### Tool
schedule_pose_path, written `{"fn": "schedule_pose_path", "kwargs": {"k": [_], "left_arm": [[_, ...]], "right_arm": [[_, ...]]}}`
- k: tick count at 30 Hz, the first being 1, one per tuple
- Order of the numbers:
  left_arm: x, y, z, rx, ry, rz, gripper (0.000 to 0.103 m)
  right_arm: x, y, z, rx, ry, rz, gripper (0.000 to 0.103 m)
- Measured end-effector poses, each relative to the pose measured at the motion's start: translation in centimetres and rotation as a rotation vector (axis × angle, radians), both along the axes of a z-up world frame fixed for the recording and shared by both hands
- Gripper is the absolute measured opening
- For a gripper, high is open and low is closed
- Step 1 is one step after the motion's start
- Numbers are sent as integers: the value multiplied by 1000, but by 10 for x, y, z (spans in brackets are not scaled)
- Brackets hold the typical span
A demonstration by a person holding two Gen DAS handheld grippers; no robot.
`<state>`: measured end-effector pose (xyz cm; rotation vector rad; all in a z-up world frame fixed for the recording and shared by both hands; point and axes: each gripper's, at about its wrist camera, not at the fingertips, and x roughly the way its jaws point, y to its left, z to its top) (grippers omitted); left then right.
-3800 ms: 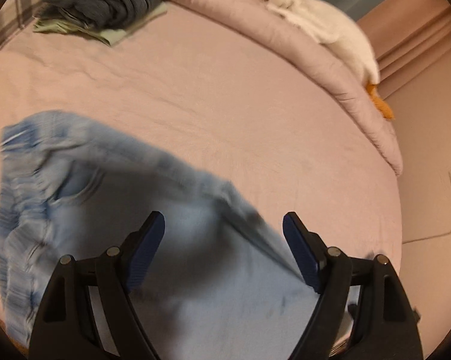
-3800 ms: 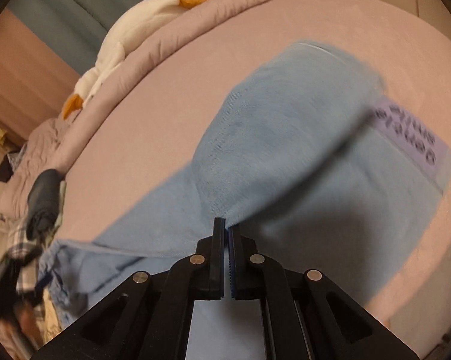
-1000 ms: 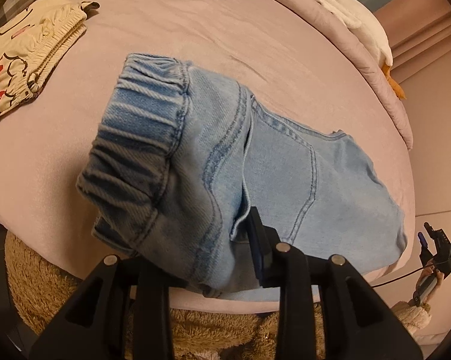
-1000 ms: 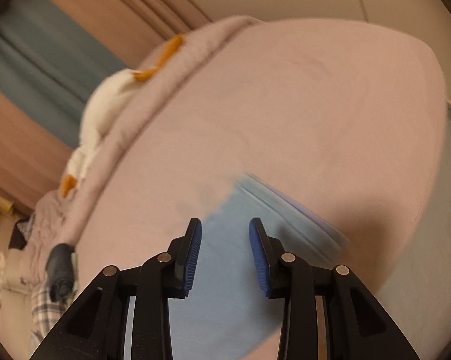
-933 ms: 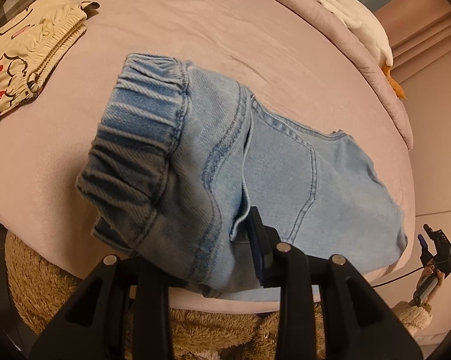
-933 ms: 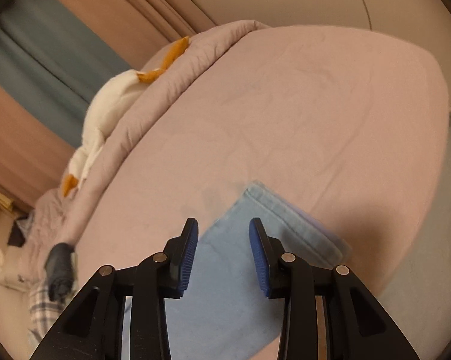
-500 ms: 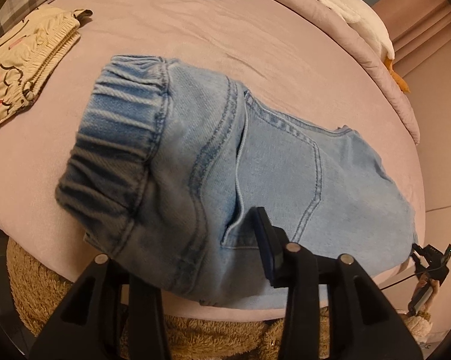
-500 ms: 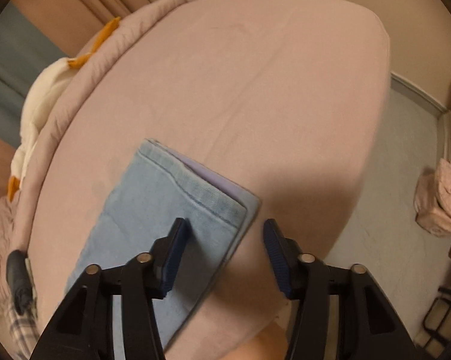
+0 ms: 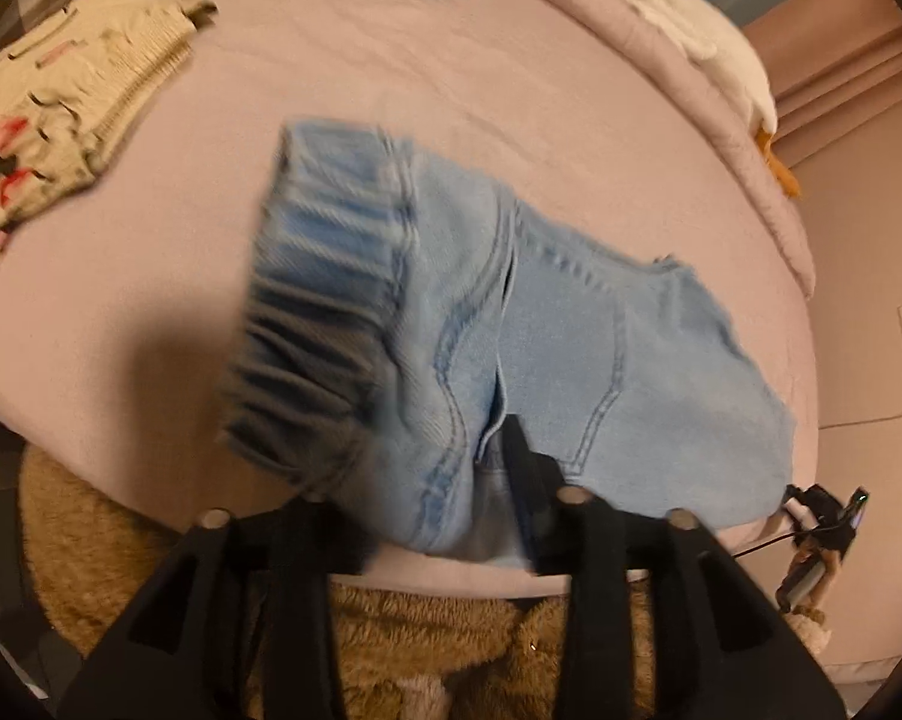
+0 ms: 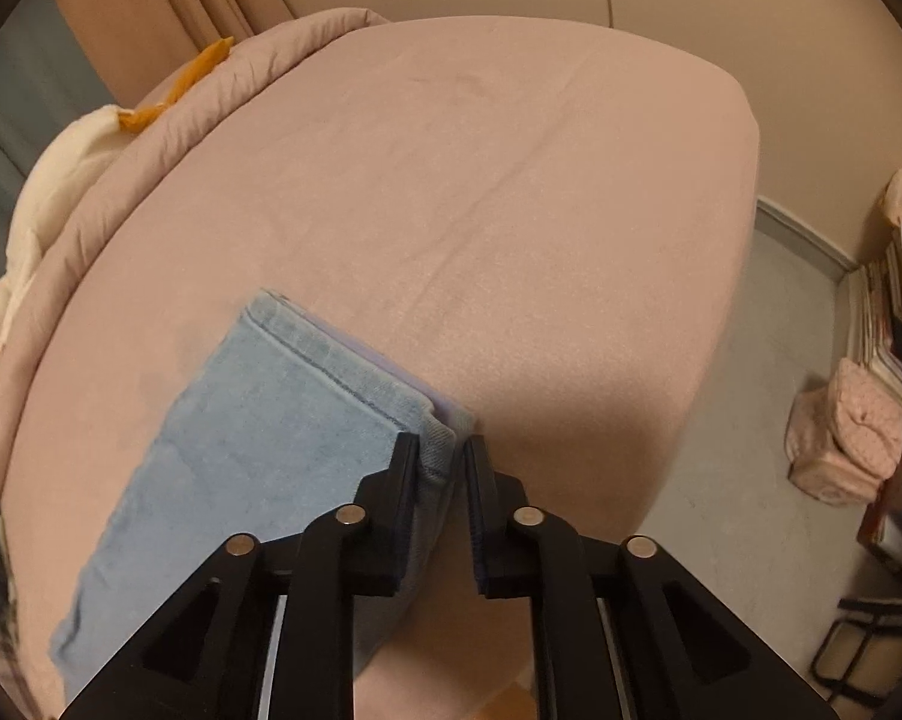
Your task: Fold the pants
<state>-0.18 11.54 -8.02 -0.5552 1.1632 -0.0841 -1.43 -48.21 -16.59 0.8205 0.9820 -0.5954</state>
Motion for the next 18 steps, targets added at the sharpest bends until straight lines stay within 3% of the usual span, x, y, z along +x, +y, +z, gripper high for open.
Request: {"fn": "schedule_pose_path", "kwargs": {"k": [2,3,5,6,9,11,12,13,14,15,18], "left_arm": [[-5,13,14,21,-47,55,89],[-7,18,18,51,-74,87,97],[-3,29,19,107,-104,130,100],[3,33,14,97,-100,126,100],[26,42,-14,-29,-42,90,100],[39,42,-35,-87,11,79,99],[39,41,-37,-82,-8,87,99],[38,39,-33,-61,-33,89,88],[37,35,-29,-40,-54,77,60],[36,30,-27,-17,-56,75,55],[31,27,-19,8,-55,93,43]], "right_arm": [[-9,-6,1,21,11,-33,61],[-12,-8,1,37,-9,-39,62],[-18,-9,-3,108,-71,-23,62],[-18,-10,-5,137,-88,-16,62],[-11,-2,-12,188,-108,11,62],[-8,4,-10,166,-111,22,62],[-4,5,-10,163,-120,32,62],[1,4,-10,165,-141,39,62],[4,4,-11,164,-149,45,56],[9,6,-11,149,-141,54,38],[18,8,0,96,-105,57,20]]}}
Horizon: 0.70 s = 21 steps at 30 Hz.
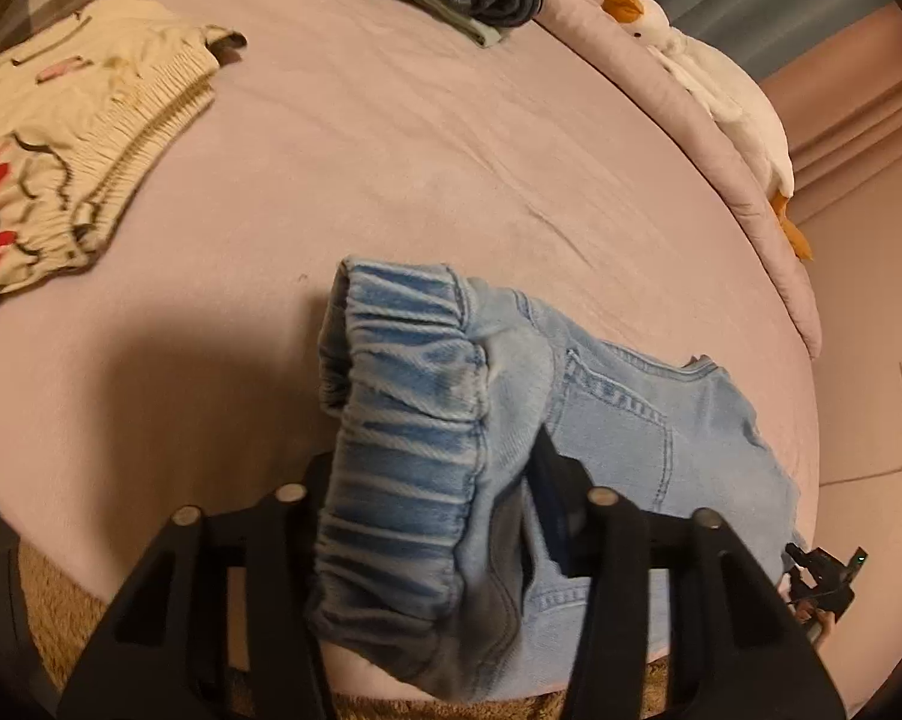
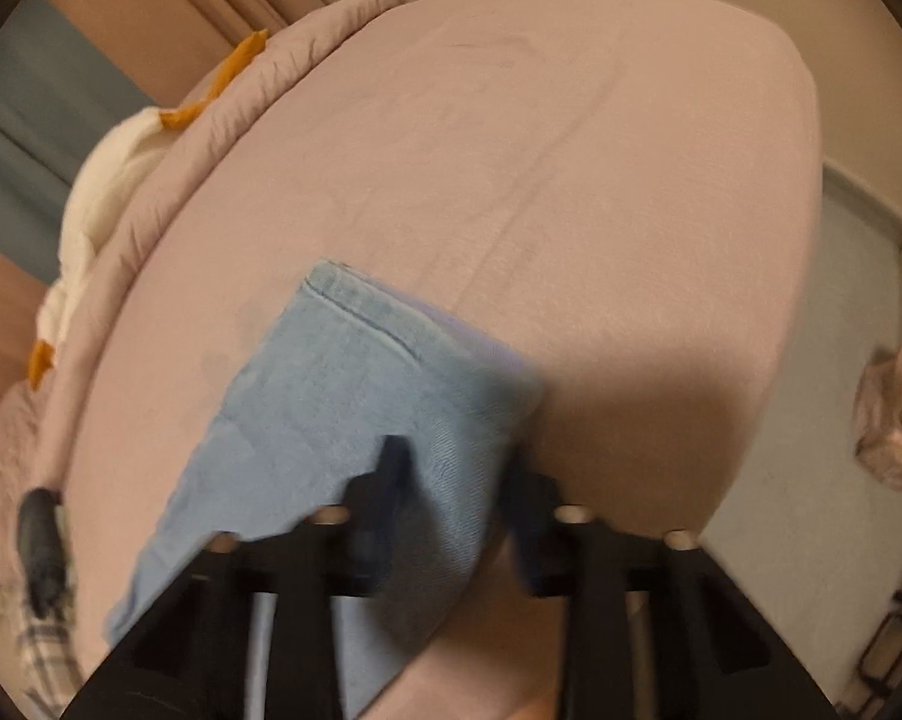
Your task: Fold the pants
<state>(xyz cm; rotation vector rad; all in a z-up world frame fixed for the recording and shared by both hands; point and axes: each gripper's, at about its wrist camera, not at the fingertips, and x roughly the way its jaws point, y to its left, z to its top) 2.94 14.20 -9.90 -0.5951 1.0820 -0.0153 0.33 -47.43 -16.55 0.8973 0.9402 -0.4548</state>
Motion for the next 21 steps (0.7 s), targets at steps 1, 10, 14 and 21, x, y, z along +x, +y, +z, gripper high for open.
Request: {"fn": "schedule_pose_path", "kwargs": {"k": [1,10,14,21], "left_arm": [[-4,1,9,-10,-5,6,38],[-10,16,36,24,-56,-1,38],[2,14,-3,72,37,1,51],[-2,14,-5,104,21,26,59]], "right_arm": [[1,1,6,-15,-4,1,17],[-1,17,58,-116,-120,32,16],[1,16,14,-84,25,35,16],[16,39,40,-237,175,103,31]]}}
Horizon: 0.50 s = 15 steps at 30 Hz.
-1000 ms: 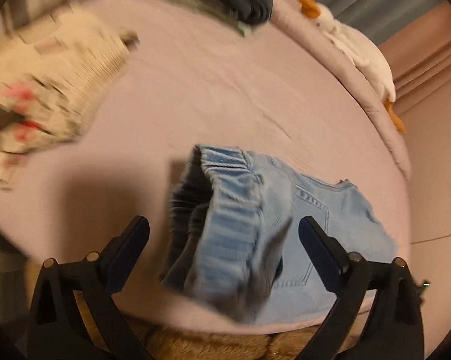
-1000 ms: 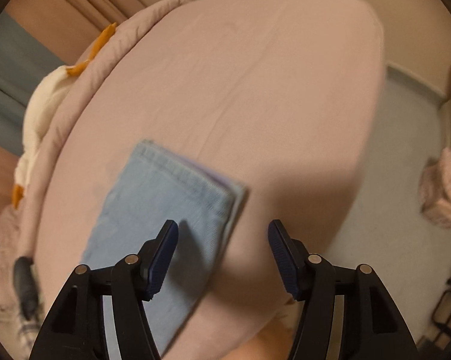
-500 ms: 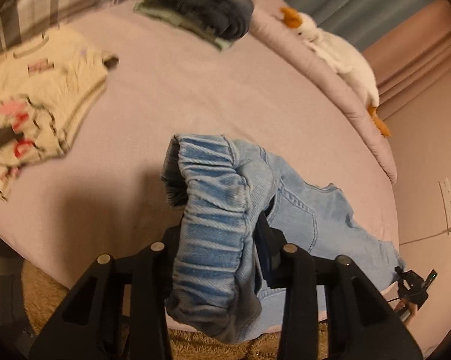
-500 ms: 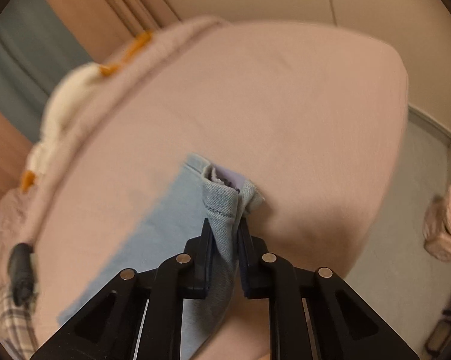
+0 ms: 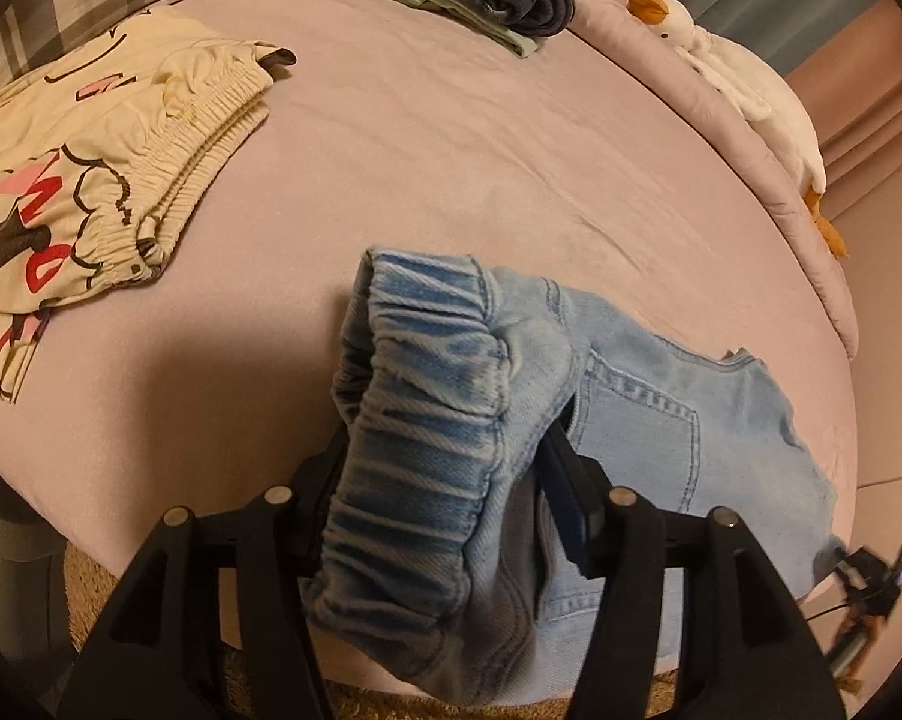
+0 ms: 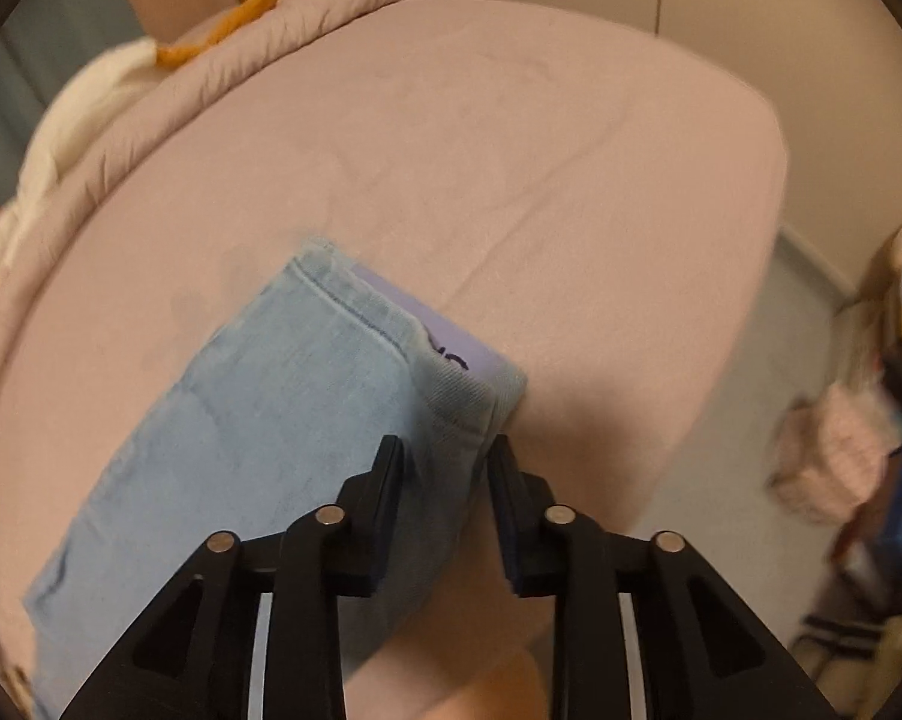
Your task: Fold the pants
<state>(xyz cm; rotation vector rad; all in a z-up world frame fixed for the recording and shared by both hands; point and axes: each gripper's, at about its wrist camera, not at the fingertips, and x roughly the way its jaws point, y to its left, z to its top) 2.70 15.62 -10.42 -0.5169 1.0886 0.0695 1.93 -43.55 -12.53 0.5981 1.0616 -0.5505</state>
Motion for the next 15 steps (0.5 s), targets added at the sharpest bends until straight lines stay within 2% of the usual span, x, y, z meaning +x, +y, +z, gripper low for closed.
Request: {"fn": "schedule_pose_path", "kwargs": {"k": [1,3,4,8,10,15], "left_arm": [[-1,-1,0,11,-4,1,60],[0,-3,0,21,-7,5,61],[-1,-4,-1,29,-8,5,62],[-1,-7,0,50,-9,1,63],[1,-9,-1,58,-8,-1,63],[0,-8,-3,56,-20,-2,64]], "right_arm": [[4,11,11,-24,-16,34,35],[14,37,34,-28,-77,130,63],[23,58,48,-9,-133,217,68],[61,141,71,95,-235,524,70],[83,186,70,146,-220,650,70],[124,285,66,148,-183,889,70]]}}
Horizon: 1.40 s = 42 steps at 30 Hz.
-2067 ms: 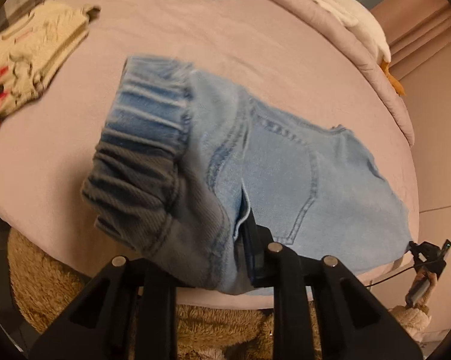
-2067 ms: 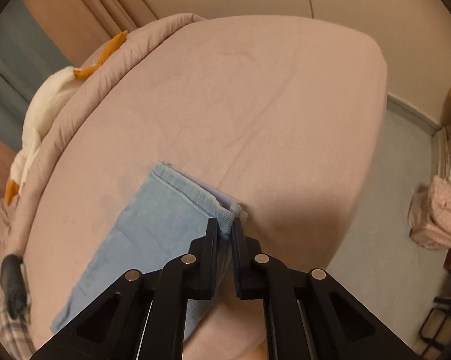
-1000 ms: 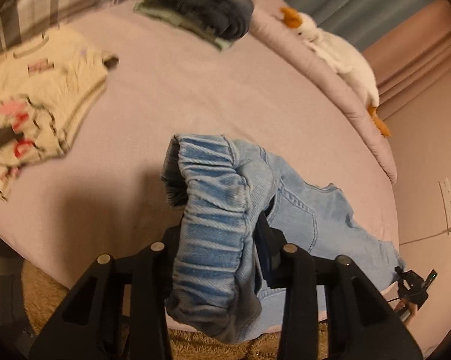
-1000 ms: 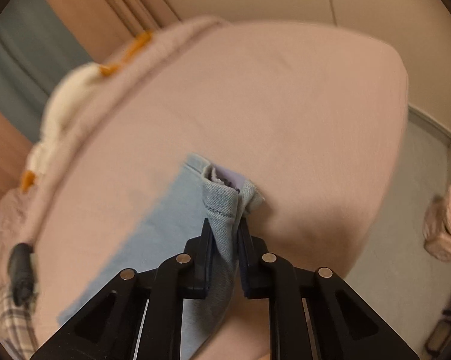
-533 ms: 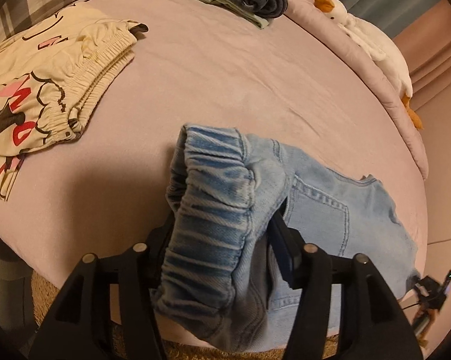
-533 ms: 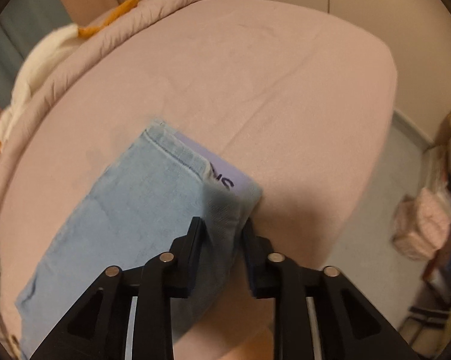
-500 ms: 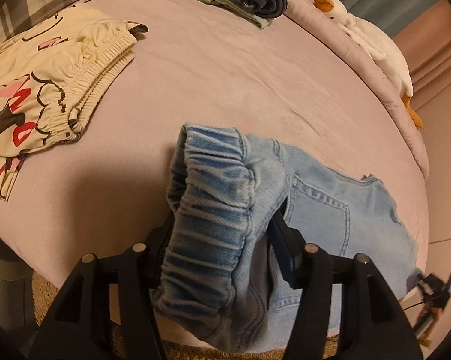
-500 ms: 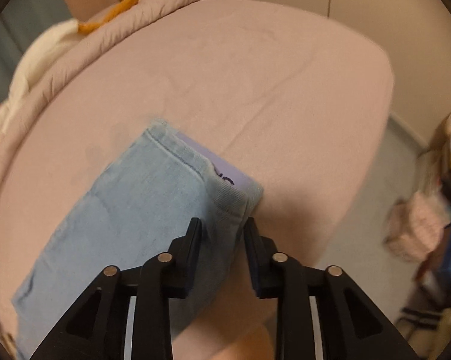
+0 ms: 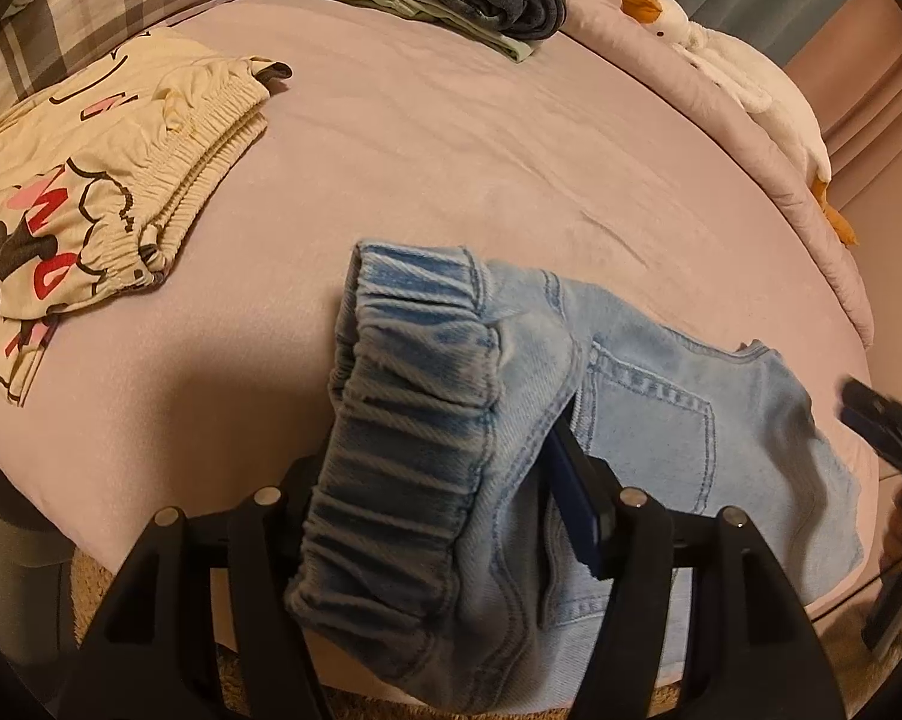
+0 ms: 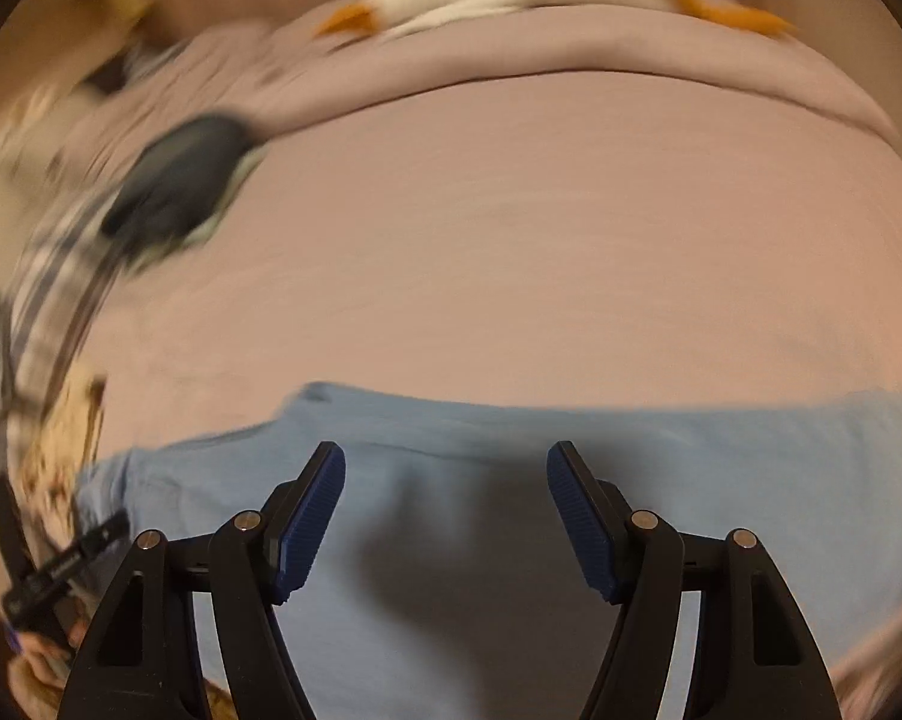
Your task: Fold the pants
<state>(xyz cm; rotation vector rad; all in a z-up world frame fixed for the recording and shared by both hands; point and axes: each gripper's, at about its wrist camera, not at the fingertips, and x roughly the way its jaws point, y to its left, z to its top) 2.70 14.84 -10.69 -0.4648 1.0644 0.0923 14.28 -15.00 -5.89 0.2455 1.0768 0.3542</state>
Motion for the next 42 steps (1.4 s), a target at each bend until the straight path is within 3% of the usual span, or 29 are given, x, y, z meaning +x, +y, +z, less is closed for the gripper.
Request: {"fn": "schedule_pose_path", "kwargs": {"k": [3,6,9,10,11,12,15,19,21,24,26,28,32,42], "left_arm": [[-1,0,-1,-2,-8,-1,64],[-4,-1,0,-1,-25,-4,61],[-8,-5,4,6,-57,-11,50],[-9,-5,6,9,-65,-11,47],[-11,-6,9,13,-76,-15,44],[-11,-6,12,12,-80,-19,43],[-13,-1,29,-31,-117,-28,40],[-14,4,56,-10,-194,-37,40],[-8,7,55,32,-175,-21,41],[3,10,31,56,-72,-12,44],[5,11,8,91,-16,0,58],[2,6,-2,145,-40,-5,64],[1,-2,-5,194,-43,-8,68],[2,3,-8,165,-68,-14,71]], "right_arm": [[25,43,-6,6,48,99,70],[41,76,-13,-93,43,169,70],[43,83,-31,-171,68,205,70],[45,85,-40,-190,81,210,65],[45,87,-41,-204,62,211,52],[41,87,-37,-229,27,221,27],[40,75,-25,-192,44,182,13],[38,60,7,-139,-44,125,11],[39,58,18,-115,-77,119,10],[47,63,4,-113,-31,129,10],[46,82,-13,-168,-8,141,10],[49,101,-32,-233,22,153,10],[46,99,-35,-243,-2,132,10],[37,104,-40,-285,-57,101,10]]}}
